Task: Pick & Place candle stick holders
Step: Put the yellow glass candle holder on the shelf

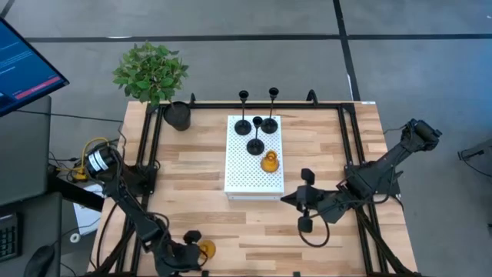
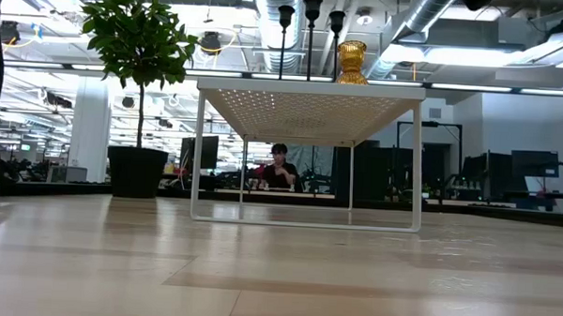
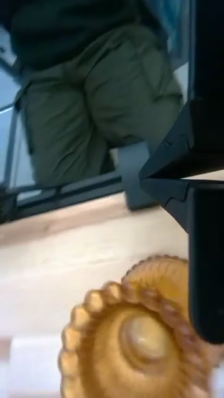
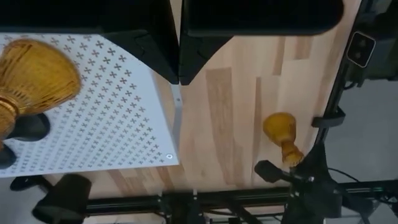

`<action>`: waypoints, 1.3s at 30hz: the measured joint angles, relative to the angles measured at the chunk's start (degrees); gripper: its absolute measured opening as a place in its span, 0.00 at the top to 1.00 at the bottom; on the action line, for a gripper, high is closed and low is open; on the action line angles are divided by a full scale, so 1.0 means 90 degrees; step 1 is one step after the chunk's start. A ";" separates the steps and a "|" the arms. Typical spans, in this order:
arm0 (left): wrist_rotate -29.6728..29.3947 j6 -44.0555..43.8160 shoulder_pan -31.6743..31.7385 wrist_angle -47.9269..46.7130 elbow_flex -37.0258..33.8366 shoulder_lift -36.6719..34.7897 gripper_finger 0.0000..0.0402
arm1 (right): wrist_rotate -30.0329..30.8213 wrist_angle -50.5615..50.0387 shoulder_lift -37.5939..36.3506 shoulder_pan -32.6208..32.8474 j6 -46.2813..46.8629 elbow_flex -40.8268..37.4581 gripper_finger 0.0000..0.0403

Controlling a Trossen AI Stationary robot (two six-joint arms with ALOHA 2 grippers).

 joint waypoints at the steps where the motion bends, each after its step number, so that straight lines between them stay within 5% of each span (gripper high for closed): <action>1: -0.0177 0.0002 -0.0001 0.0001 0.0000 0.0000 0.99 | 0.0069 0.0005 0.0000 0.0033 -0.0002 -0.0002 1.00; 6: -0.1657 0.0146 0.0000 0.0007 0.0000 0.0000 0.99 | 0.0180 0.0001 0.0000 0.0116 -0.0002 -0.0001 1.00; 16: -0.3423 0.0026 0.0006 0.0002 0.0000 0.0000 0.99 | 0.0324 -0.0005 0.0000 0.0122 -0.0153 -0.0002 1.00; 25: -0.4070 0.0291 0.0131 -0.0204 0.0000 0.0000 0.99 | 0.0353 -0.0005 0.0000 0.0122 -0.0168 0.0000 1.00; 39: -0.4083 0.0878 0.0577 -0.0706 0.0000 0.0000 0.99 | 0.0404 -0.0008 0.0000 0.0122 -0.0168 -0.0001 1.00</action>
